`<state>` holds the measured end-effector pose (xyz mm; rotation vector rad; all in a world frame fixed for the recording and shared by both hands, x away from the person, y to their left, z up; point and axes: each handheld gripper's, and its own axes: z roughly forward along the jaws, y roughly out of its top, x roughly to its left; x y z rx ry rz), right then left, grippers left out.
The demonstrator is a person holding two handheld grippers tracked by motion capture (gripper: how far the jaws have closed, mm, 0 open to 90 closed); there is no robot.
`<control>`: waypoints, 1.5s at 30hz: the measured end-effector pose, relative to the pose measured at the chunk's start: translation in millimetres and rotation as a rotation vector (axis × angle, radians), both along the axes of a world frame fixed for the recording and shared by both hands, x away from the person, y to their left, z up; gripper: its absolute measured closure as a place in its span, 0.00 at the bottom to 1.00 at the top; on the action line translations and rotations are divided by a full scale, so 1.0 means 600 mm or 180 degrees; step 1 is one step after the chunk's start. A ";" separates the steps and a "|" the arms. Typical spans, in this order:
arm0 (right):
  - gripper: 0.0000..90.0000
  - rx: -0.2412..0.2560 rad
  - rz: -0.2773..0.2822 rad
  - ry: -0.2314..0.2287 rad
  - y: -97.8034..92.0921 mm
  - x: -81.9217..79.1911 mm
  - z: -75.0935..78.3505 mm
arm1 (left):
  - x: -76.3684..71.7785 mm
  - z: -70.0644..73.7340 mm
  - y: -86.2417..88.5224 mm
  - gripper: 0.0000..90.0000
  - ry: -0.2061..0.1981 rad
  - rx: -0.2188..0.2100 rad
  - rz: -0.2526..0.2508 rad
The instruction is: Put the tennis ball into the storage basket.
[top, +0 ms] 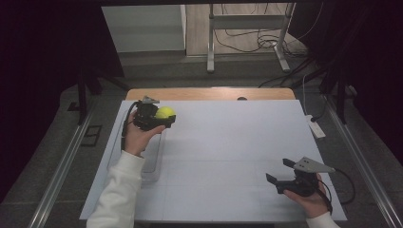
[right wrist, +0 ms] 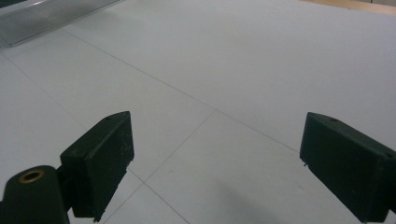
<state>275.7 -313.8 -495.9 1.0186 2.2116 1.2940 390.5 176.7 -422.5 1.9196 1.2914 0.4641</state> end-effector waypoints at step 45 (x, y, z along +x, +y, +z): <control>0.11 -0.0040 -0.0010 0.0001 0.001 0.001 -0.001 | 0.013 -0.009 0.095 0.29 0.0026 0.0054 0.0586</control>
